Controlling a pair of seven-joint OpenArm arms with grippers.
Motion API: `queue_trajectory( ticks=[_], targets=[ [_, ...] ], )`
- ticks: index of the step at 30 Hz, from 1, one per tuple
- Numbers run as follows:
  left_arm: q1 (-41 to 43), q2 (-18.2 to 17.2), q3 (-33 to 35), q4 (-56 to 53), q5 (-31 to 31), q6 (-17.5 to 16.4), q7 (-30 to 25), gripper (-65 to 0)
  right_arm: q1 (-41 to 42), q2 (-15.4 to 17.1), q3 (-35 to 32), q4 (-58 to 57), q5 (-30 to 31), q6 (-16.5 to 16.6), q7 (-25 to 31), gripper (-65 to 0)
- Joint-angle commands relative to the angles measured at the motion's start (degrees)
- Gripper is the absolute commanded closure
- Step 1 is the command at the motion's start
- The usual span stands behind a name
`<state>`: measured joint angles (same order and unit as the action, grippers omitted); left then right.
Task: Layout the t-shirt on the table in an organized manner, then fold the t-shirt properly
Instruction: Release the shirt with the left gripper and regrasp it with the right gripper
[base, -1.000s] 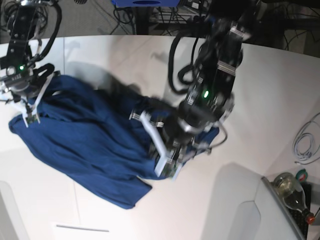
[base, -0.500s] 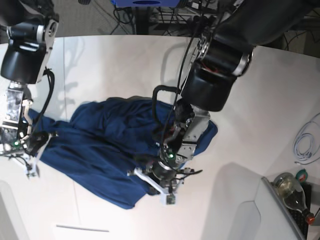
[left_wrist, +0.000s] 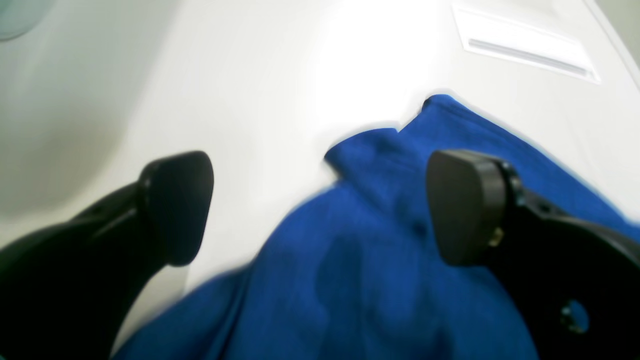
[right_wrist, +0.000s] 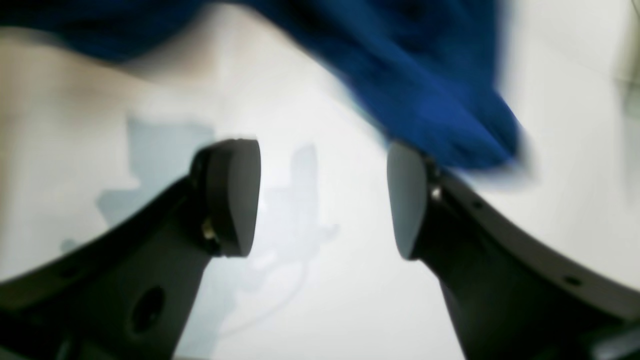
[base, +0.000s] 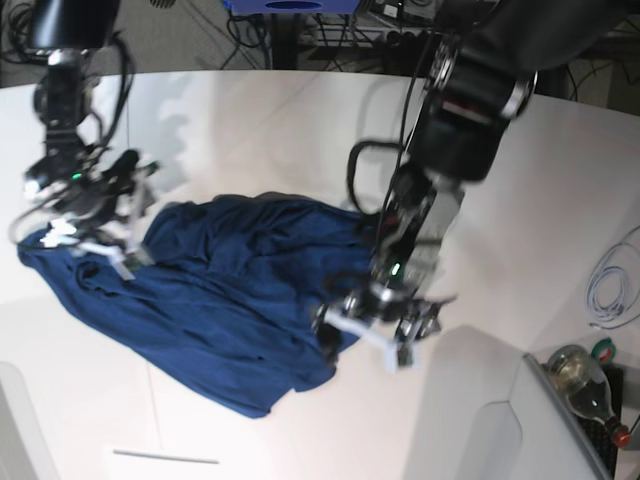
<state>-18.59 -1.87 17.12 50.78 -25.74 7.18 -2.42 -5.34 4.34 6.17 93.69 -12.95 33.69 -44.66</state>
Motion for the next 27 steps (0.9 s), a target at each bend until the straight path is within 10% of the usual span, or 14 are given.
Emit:
queue_trajectory(
  ticks=[1, 11, 20, 25, 27],
  targets=[
    [2.9, -2.39, -0.2, 4.2, 0.11, 0.34, -0.71, -65.0, 1.34, -0.25, -0.94, 1.3, -0.37, -0.15, 1.46, -36.5],
    [39.29, -15.67, -18.05, 29.7, 0.46, 0.07, -0.71, -65.0, 7.41, -5.61, -11.58, -3.8, -0.28, -5.34, 1.98, -36.5],
    [50.55, -16.11, -26.84, 34.18, 0.2, 0.07, -0.71, -65.0, 12.86, -10.8, -11.49, -18.13, -0.1, -4.99, 4.44, -35.9],
    [51.69, -16.2, -26.84, 34.27, 0.46, 0.07, -0.79, -65.0, 11.45, -10.89, -11.84, -18.57, 0.16, -4.9, 4.09, 0.0],
    [51.69, -16.2, -26.93, 34.27, 0.46, 0.07, -0.79, -65.0, 9.78, -11.15, -12.46, -15.32, 3.5, -4.29, 2.25, -2.9]
  ],
)
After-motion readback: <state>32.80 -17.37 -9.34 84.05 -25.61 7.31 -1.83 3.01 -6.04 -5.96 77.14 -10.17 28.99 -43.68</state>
